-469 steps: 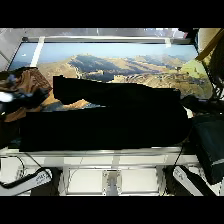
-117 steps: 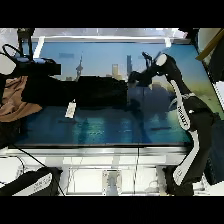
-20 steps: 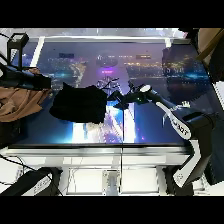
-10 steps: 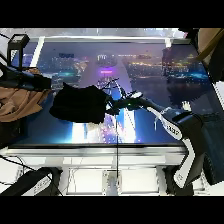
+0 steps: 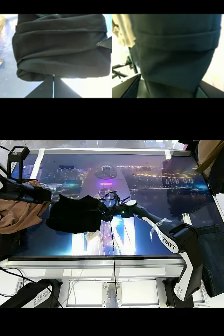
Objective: Fold the clothes and pants, and hang the long-sleeved shirts on hangers.
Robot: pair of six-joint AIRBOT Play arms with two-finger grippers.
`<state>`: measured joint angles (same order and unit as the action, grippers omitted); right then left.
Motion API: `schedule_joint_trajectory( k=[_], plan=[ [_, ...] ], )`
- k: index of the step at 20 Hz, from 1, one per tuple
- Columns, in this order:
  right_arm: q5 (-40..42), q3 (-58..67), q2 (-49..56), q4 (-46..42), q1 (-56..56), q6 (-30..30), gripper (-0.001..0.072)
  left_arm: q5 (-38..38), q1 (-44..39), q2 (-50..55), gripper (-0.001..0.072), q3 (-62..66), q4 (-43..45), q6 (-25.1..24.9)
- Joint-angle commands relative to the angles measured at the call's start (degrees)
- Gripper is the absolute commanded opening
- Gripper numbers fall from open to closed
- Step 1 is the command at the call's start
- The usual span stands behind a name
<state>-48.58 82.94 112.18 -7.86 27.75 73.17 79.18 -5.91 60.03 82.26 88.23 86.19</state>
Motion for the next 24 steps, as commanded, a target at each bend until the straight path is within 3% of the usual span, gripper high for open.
schedule_joint_trajectory(
  k=[1,3,8,9,10,11,12,13,16,24],
  plan=[
    [0.3,1.7,0.4,-3.1,0.4,-0.2,0.0687,0.0,0.0,0.0,0.001,0.0,0.0,0.0],
    [-0.6,1.7,1.5,-5.5,0.8,2.6,0.0686,0.0,0.0,0.0,0.0011,0.0,0.0,0.0],
    [-1.8,1.7,4.2,-6.1,3.6,2.7,0.0682,0.0,0.0,0.0,0.0011,0.0,0.0,0.0],
    [-1.3,1.7,4.6,-6.1,4.3,2.7,0.0646,0.0,0.0,0.0,0.001,0.0,0.0,0.0],
    [-0.7,1.7,4.7,-6.0,4.8,2.6,0.0557,0.0,0.0,0.0,0.0011,0.0,0.0,0.0],
    [0.3,1.7,4.7,-5.9,5.1,2.6,0.0404,0.0,0.0,0.0,0.0011,0.0,0.0,0.0],
    [0.8,2.4,4.7,-5.4,5.0,2.6,0.0157,0.0,0.0,0.0,0.0011,0.0,0.0,0.0],
    [0.7,3.5,4.6,-5.5,4.5,2.6,0.0029,0.0,0.0,0.0,0.0011,0.0,0.1,0.0],
    [-2.0,8.7,3.1,-7.8,0.5,2.6,0.0019,0.0,0.0,0.0,0.0011,0.0,0.0,0.0],
    [-24.2,16.6,-8.2,-33.2,-25.1,7.4,0.0019,0.0,0.0,0.0,0.0011,0.0,0.1,0.0]
  ],
)
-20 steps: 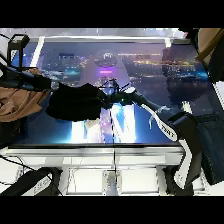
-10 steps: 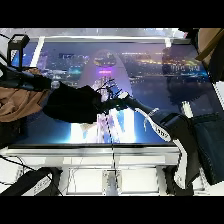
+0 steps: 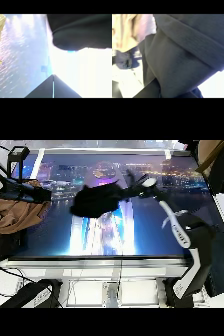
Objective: Fold the clothes and pants, and hang the long-sleeved shirts on hangers.
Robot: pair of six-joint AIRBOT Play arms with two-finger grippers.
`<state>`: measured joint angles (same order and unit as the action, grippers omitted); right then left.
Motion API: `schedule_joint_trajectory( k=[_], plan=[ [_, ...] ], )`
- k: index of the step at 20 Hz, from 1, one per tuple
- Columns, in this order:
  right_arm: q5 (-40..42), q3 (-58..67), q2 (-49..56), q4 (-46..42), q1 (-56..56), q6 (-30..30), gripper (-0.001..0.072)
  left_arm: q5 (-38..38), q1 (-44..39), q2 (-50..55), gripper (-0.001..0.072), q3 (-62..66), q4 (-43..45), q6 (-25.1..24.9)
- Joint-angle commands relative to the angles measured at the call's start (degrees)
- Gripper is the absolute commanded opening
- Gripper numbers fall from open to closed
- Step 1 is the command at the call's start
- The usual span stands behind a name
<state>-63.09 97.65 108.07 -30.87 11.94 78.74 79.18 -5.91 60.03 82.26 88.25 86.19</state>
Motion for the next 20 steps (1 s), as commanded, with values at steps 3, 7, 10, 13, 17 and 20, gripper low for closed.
schedule_joint_trajectory(
  k=[3,7,10,13,17,20],
  plan=[
    [-18.1,1.9,-9.4,-19.1,-22.2,1.8,0.0019,0.0,0.0,0.0,0.0011,0.0,0.0,0.0],
    [-27.2,1.9,-16.3,-28.2,-40.2,1.7,0.0019,0.0,0.0,0.0,0.001,0.0,0.0,0.0],
    [-32.4,1.8,-21.5,-33.2,-53.5,1.2,0.0019,0.0,0.0,0.0,0.0011,0.0,0.0,0.0],
    [-33.5,-0.3,-27.0,-35.6,-66.9,1.2,0.0019,0.0,0.0,0.0,0.0011,0.0,0.0,0.0],
    [-32.6,-13.0,-36.1,-38.7,-84.8,1.2,0.0018,0.0,0.0,0.0,0.0011,0.0,0.0,0.0],
    [-31.0,-26.4,-40.7,-43.5,-92.4,1.0,0.0018,0.0,0.0,0.0,0.0011,0.0,0.0,0.0]
  ],
)
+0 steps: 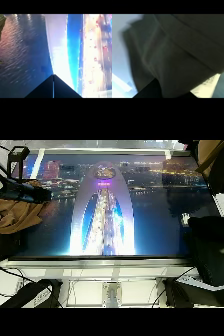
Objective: Fold the clothes and pants, and hang the long-sleeved shirts on hangers.
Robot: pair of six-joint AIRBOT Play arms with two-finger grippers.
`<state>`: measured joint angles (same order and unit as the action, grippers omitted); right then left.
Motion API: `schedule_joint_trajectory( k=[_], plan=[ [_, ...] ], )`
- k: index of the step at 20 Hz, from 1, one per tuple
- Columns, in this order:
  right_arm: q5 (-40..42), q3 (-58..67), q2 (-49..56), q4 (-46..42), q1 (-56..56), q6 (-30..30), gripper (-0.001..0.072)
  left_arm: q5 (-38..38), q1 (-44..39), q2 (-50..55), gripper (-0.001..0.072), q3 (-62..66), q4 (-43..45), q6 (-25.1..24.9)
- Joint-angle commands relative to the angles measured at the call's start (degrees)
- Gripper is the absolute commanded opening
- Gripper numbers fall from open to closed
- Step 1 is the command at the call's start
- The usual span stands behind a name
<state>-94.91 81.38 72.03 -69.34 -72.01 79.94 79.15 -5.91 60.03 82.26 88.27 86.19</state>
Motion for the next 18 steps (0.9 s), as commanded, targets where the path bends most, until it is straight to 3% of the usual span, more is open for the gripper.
schedule_joint_trajectory(
  k=[1,4,6,7,8,9,10,14,15,17,18],
  plan=[
    [1.2,-14.1,-5.3,-9.1,-8.7,-0.2,0.0018,0.0,0.0,0.0,0.0011,0.0,0.0,0.0],
    [0.3,-18.7,-5.5,-18.3,-8.7,1.2,0.0019,0.0,0.0,0.0,0.0011,0.0,0.0,0.0],
    [0.0,-16.1,-6.2,-20.0,-8.7,4.1,0.002,0.0,0.0,0.0,0.0011,0.0,0.0,0.0],
    [-0.4,-13.3,-6.8,-19.3,-8.7,5.0,0.0078,0.0,0.0,0.0,0.0011,0.0,0.0,0.0],
    [-1.7,-9.7,-7.0,-18.2,-8.7,7.2,0.0248,0.0,0.0,0.0,0.0011,0.0,0.0,0.0],
    [-3.3,-5.7,-7.0,-16.8,-8.7,8.9,0.0467,0.0,0.0,0.0,0.0011,0.0,0.0,0.0],
    [-4.2,-1.2,-7.1,-14.7,-8.7,9.9,0.0594,0.0,0.0,0.0,0.0011,0.0,0.0,0.0],
    [-1.3,10.0,-8.9,3.6,-7.2,11.1,0.0585,0.0,0.0,0.0,0.0011,0.0,-0.7,0.0],
    [0.5,10.1,-10.1,10.3,-5.1,11.1,0.0544,0.0,0.0,0.0,0.0011,0.0,-1.2,0.0],
    [2.1,10.1,-11.7,21.9,3.5,9.7,0.0306,0.0,0.0,0.0,0.0011,0.0,-1.4,0.1],
    [1.8,10.1,-12.3,25.0,9.8,7.4,0.0145,0.1,0.0,0.0,0.0011,0.0,-1.5,0.6]
  ],
)
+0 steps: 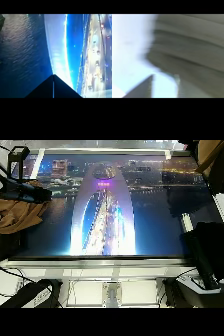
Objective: Fold the clothes and pants, and hang the long-sleeved shirts on hangers.
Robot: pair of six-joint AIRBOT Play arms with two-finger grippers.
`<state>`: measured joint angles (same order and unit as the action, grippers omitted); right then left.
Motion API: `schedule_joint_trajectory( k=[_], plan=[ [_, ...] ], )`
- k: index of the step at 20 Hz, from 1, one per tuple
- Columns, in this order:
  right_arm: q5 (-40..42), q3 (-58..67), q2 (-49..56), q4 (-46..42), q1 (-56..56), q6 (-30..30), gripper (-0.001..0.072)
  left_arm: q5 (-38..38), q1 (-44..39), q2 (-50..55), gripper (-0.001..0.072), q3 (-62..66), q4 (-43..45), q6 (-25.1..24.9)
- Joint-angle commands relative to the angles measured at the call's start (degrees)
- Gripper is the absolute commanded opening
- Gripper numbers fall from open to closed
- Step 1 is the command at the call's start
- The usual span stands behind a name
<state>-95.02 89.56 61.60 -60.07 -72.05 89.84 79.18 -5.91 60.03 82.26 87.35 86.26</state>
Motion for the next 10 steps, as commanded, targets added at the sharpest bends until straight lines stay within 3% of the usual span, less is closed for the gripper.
schedule_joint_trajectory(
  k=[1,3,6,10],
  plan=[
    [1.3,1.9,-2.4,16.3,16.9,-5.2,0.0017,1.0,0.0,0.0,0.0011,0.0,-0.6,2.5],
    [0.8,1.9,-2.9,14.4,30.1,-9.2,0.0019,1.5,0.0,0.0,0.0011,0.0,-0.5,2.9],
    [2.5,1.9,-2.6,4.6,46.5,-10.0,0.002,1.5,0.0,0.0,0.0011,0.0,-0.6,2.9],
    [3.1,1.9,-1.9,-2.1,57.2,-10.0,0.0019,1.5,0.0,0.0,0.001,0.0,-0.6,2.9]
  ],
)
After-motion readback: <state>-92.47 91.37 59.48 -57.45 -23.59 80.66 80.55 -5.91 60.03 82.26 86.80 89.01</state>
